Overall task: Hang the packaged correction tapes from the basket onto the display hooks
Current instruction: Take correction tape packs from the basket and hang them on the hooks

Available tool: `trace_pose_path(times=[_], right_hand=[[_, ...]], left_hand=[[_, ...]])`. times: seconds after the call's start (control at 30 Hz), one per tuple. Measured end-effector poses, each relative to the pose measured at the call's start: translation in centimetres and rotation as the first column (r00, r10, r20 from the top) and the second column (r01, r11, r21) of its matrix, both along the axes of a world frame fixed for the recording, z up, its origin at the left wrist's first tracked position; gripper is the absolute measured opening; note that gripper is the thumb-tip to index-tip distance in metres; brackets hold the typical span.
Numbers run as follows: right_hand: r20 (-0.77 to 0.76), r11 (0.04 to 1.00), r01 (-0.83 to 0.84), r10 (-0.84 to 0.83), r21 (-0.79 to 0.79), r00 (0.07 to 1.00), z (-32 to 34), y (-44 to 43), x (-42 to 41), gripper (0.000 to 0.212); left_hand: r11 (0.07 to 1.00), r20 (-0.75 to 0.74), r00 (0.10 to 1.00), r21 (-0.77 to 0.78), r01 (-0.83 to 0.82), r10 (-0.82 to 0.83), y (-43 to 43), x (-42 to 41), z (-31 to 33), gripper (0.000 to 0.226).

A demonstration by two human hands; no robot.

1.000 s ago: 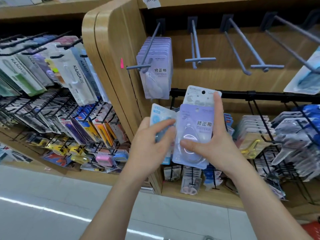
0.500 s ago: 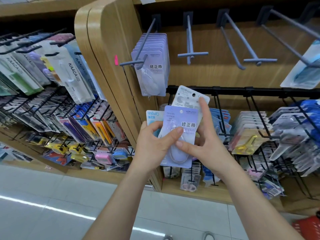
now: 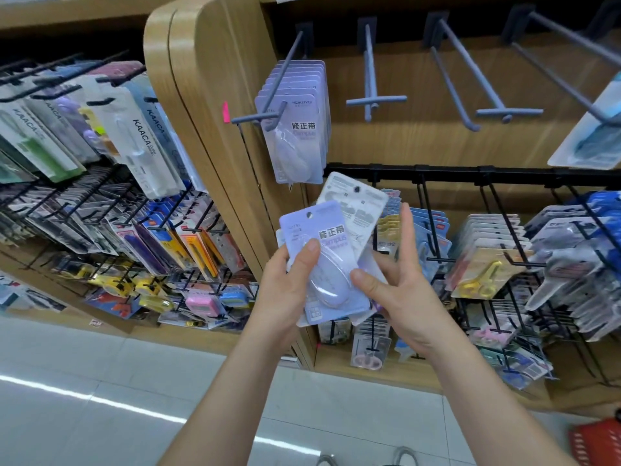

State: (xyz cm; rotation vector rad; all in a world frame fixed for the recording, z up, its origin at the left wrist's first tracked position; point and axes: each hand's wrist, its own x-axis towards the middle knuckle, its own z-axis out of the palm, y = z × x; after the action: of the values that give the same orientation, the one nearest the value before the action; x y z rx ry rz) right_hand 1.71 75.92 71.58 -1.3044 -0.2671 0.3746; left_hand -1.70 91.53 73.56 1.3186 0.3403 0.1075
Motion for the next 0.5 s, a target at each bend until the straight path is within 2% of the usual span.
trace_pose_path(times=[0.1, 0.17, 0.27, 0.33, 0.4, 0.5], right_hand=[[-0.073, 0.996, 0.065, -0.069, -0.057, 0.995, 0.1, -1.2, 0.5, 0.092], [-0.117, 0.985, 0.142, -0.153, -0.096, 0.981, 0.1, -2.1, 0.9, 0.074], [-0.078, 0.954, 0.234, -0.252, -0.190, 0.965, 0.3, -3.0, 1.6, 0.038], [0.011, 0.928, 0.274, -0.280, -0.254, 0.960, 1.0, -3.4, 1.9, 0.024], [0.085, 0.912, 0.311, -0.299, -0.267, 0.950, 2.1, -3.7, 2.2, 0.015], [0.151, 0.924, 0.320, -0.292, -0.210, 0.944, 3.9, -2.7, 2.7, 0.019]], left_hand=[[0.982, -0.007, 0.991, -0.129, -0.136, 0.136, 1.2, -0.4, -0.4, 0.039], [0.973, 0.001, 0.978, -0.097, -0.209, 0.210, 2.2, -0.9, -0.7, 0.030], [0.944, 0.034, 0.944, 0.041, -0.328, 0.327, 3.4, -2.2, -0.5, 0.007], [0.919, 0.065, 0.940, 0.195, -0.342, 0.336, 4.4, -2.8, -0.5, 0.007], [0.881, 0.075, 0.954, 0.368, -0.296, 0.289, 5.2, -3.0, 0.0, 0.006], [0.823, 0.042, 0.980, 0.537, -0.186, 0.194, 5.8, -2.5, 0.5, 0.006]])
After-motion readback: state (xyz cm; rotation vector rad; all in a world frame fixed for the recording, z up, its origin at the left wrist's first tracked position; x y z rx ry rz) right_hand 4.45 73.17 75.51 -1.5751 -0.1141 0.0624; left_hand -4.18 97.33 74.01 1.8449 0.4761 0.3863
